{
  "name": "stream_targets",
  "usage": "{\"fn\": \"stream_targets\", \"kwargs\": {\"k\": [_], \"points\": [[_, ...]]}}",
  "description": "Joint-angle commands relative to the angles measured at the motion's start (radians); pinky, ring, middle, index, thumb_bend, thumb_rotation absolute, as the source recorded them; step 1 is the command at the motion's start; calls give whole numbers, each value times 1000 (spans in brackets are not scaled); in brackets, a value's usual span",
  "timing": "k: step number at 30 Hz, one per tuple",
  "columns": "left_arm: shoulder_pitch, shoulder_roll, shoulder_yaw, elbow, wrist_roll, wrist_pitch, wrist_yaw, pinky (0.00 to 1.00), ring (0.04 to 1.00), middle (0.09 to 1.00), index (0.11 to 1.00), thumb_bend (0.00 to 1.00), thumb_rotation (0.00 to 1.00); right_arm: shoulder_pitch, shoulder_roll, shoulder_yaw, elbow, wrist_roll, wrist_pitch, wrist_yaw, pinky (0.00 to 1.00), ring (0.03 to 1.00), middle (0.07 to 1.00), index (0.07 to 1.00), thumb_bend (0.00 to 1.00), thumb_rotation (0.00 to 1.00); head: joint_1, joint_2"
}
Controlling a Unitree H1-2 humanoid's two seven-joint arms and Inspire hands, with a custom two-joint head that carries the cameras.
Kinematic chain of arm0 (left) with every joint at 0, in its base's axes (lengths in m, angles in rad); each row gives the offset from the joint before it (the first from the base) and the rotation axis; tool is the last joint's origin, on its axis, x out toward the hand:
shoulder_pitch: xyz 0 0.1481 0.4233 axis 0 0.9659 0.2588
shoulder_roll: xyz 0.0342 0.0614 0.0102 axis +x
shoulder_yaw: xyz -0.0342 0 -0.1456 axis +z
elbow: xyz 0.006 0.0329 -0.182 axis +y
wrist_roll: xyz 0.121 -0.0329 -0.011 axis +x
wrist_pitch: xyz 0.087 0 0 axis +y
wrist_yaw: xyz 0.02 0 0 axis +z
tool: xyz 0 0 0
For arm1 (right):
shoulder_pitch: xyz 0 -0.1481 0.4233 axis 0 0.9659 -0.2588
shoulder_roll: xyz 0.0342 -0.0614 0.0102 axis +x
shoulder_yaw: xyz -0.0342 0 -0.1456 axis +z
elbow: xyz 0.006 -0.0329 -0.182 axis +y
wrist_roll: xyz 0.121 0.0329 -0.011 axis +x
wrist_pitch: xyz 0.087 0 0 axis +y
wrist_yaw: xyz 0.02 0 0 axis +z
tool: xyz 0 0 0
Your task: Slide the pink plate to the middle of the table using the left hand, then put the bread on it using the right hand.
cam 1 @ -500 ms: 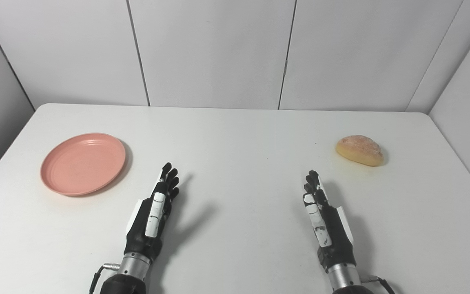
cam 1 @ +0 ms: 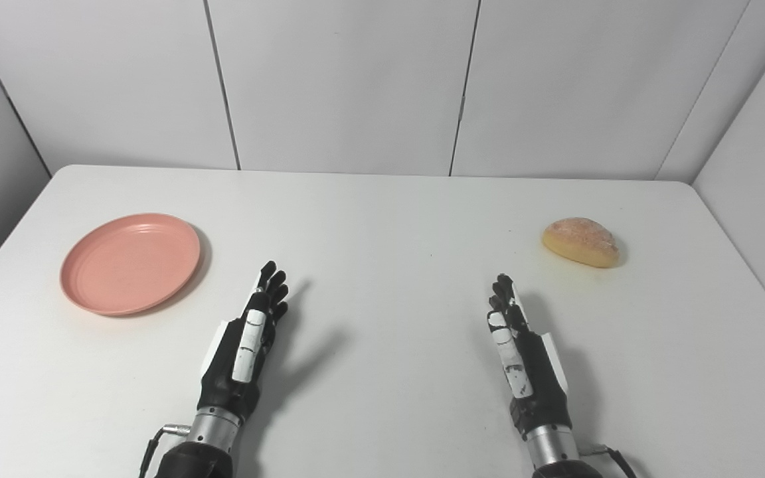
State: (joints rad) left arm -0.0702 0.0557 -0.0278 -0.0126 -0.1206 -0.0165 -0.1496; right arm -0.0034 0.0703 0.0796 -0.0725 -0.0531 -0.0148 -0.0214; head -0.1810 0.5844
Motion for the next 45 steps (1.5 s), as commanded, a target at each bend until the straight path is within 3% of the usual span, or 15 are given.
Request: {"fn": "stream_targets", "kwargs": {"k": [1,10,11,12,13,14,15,16,18,24,34,45], "points": [[-5,3,3,4,-7,-9,-5,1000,1000,1000,1000,722,1000,-17,9,2,-21,0,-36,-3,1000,1000,1000,1000,712,937,0,0],[-4,4,-4,3,4,-14,-5,1000,1000,1000,1000,723,1000,-16,6,-1,-16,7,-40,2,1000,1000,1000,1000,718,932,30,-9],[-3,1,-7,4,7,-15,-4,1000,1000,1000,1000,722,1000,-16,2,-3,-14,10,-43,5,1000,1000,1000,1000,720,931,75,-21],[-2,0,-8,4,9,-15,-3,1000,1000,1000,1000,723,1000,-16,0,-4,-13,12,-45,6,1000,1000,1000,1000,720,933,75,-21],[0,-5,-15,6,16,-21,-2,1000,1000,1000,1000,724,1000,-13,-8,-9,-14,28,-45,16,1000,1000,1000,1000,719,933,141,-35],[2,-9,-20,8,22,-25,-1,1000,1000,1000,1000,714,1000,-11,-14,-12,-15,40,-44,23,1000,1000,1000,1000,728,930,141,-35],[3,-18,-27,16,32,-35,5,1000,1000,1000,1000,712,1000,-6,-25,-17,-17,51,-48,33,1000,1000,1000,1000,727,934,209,-56],[5,-24,-32,22,39,-41,9,1000,1000,1000,1000,714,1000,-3,-34,-20,-18,59,-51,38,1000,1000,1000,1000,722,940,209,-56],[4,-47,-43,55,65,-74,26,1000,1000,1000,1000,715,1000,5,-58,-31,-15,76,-63,51,1000,1000,1000,1000,689,949,324,-95],[-5,-90,-70,114,152,-122,81,1000,1000,1000,1000,717,1000,3,-92,-62,27,154,-116,94,1000,1000,1000,1000,624,947,438,-149],[-24,-110,-95,178,199,-158,102,1000,1000,1000,1000,794,1000,-2,-110,-80,51,178,-128,113,1000,1000,1000,1000,566,999,486,-194],[-26,-113,-89,202,185,-192,116,1000,1000,1000,1000,778,1000,4,-110,-74,32,171,-101,116,1000,1000,1000,1000,560,1000,483,-213]]}}
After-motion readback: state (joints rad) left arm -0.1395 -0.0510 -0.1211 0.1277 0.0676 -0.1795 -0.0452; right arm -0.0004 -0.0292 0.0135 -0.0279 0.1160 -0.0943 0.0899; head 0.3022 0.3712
